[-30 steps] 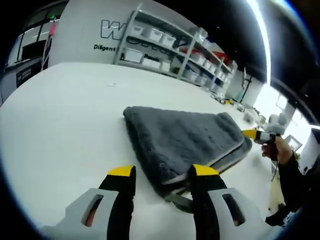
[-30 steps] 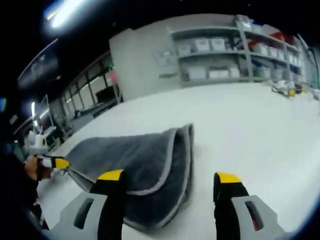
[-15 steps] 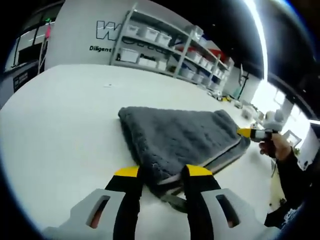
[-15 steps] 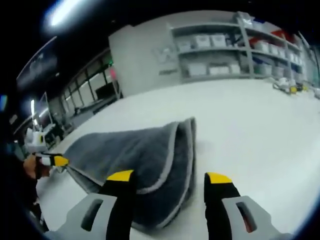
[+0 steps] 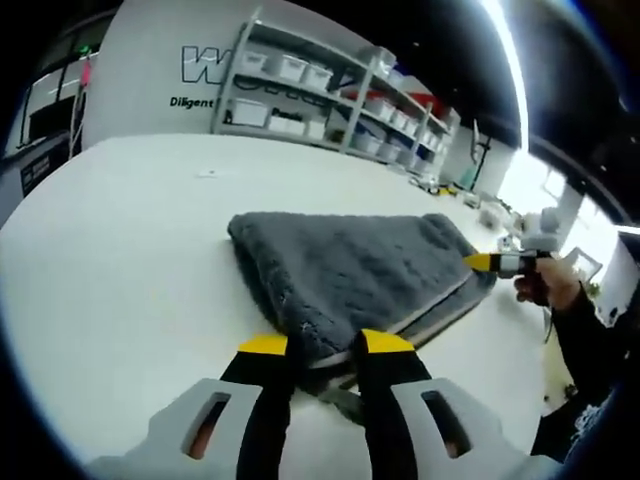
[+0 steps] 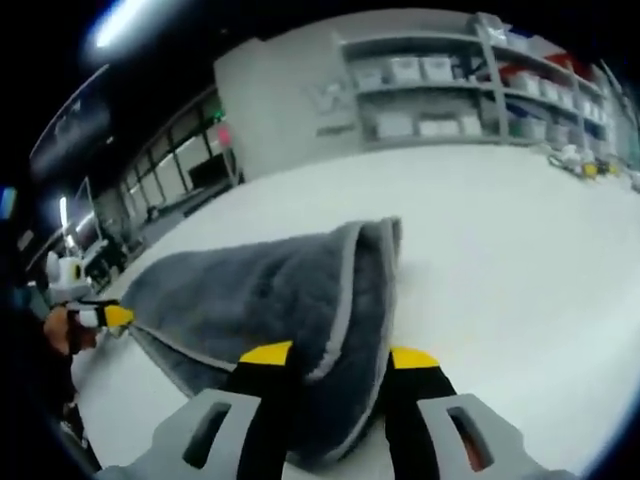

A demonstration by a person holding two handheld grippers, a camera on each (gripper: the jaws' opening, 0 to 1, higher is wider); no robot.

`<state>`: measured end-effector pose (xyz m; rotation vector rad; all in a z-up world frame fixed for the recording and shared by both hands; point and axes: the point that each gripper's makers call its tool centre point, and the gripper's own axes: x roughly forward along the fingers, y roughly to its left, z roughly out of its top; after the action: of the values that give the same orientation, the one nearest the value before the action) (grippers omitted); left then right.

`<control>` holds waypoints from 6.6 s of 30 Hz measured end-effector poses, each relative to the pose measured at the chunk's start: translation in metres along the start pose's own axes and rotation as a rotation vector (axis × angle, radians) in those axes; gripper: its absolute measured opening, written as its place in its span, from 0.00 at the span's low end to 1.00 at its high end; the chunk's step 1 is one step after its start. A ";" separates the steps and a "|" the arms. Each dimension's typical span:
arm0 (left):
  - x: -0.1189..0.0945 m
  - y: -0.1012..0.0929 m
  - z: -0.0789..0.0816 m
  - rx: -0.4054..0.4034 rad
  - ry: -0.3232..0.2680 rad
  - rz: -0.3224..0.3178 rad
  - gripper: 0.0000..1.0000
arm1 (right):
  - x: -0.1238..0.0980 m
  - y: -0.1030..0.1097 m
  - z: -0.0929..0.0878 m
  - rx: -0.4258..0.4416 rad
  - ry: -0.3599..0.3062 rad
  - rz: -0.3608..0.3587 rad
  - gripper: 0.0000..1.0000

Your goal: Open the folded towel by lifting each exposed corner and separating the folded layers until the towel lies flat within the target outline without major curled edges

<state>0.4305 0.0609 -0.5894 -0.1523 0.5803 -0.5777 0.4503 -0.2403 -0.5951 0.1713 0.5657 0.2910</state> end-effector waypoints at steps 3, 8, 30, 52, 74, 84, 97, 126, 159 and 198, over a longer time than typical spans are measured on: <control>0.001 0.000 0.000 0.005 0.001 0.001 0.21 | -0.001 0.004 -0.001 0.000 0.005 0.005 0.27; 0.000 0.000 0.001 0.006 0.003 -0.001 0.21 | -0.010 -0.003 0.006 -0.061 -0.011 -0.045 0.39; 0.000 -0.001 0.000 0.040 -0.002 -0.023 0.13 | -0.004 0.003 0.007 -0.078 0.026 -0.007 0.11; -0.006 -0.016 -0.009 -0.007 -0.002 -0.077 0.06 | 0.008 0.008 0.010 -0.153 0.079 0.025 0.09; -0.016 -0.035 -0.017 0.053 0.012 -0.096 0.04 | 0.021 -0.003 0.019 -0.258 0.175 0.042 0.09; -0.019 -0.043 -0.022 0.070 0.018 -0.109 0.04 | 0.035 -0.007 0.028 -0.307 0.234 0.076 0.09; -0.024 -0.062 -0.031 0.070 0.038 -0.154 0.05 | 0.055 -0.015 0.041 -0.368 0.273 0.107 0.09; -0.024 -0.102 -0.042 0.127 -0.016 -0.244 0.04 | 0.087 0.006 0.050 -0.582 0.374 0.198 0.09; -0.013 -0.136 -0.047 0.205 -0.047 -0.287 0.05 | 0.130 0.036 0.065 -0.746 0.471 0.299 0.09; 0.004 -0.164 -0.043 0.272 -0.069 -0.313 0.04 | 0.171 0.085 0.074 -0.989 0.559 0.416 0.09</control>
<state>0.3323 -0.0769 -0.5789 -0.0049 0.4074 -0.9451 0.6095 -0.1114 -0.5993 -0.7831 0.8726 1.0040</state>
